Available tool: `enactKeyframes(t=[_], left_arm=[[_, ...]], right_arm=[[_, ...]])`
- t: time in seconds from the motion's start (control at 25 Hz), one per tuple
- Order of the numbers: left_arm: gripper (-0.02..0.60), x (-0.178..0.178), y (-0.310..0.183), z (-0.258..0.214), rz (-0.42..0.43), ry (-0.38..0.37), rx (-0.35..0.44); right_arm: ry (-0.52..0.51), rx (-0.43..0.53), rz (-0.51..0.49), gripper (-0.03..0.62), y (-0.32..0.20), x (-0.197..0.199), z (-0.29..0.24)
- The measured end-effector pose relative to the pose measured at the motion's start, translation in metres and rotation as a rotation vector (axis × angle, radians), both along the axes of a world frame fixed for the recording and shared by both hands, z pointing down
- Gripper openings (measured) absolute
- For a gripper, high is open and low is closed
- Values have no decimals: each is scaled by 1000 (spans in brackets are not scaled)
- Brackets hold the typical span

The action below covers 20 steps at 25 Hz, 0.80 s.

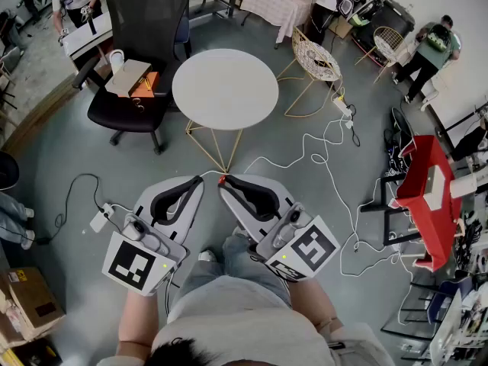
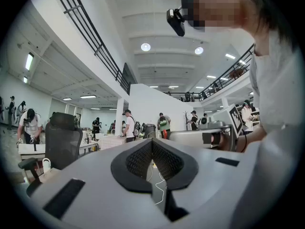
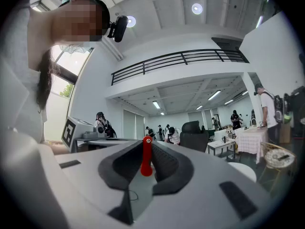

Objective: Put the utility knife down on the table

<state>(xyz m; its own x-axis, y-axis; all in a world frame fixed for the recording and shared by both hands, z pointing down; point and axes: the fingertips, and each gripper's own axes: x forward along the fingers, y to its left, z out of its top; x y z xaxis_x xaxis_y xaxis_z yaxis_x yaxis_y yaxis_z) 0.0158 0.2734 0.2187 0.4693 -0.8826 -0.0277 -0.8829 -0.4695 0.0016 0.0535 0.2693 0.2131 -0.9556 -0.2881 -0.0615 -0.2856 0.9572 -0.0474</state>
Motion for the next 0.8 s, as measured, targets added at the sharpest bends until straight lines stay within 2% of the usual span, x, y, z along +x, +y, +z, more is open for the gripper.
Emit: enactKeyframes(t=[0.48,0.8], left_arm=[[9,-6,13,-5,7,0,26],[9,2,6,-2,24,-6,37]], right_arm=[[-1,20,0,61,14,-7,-3],[19,10,40,61,6,2,2]])
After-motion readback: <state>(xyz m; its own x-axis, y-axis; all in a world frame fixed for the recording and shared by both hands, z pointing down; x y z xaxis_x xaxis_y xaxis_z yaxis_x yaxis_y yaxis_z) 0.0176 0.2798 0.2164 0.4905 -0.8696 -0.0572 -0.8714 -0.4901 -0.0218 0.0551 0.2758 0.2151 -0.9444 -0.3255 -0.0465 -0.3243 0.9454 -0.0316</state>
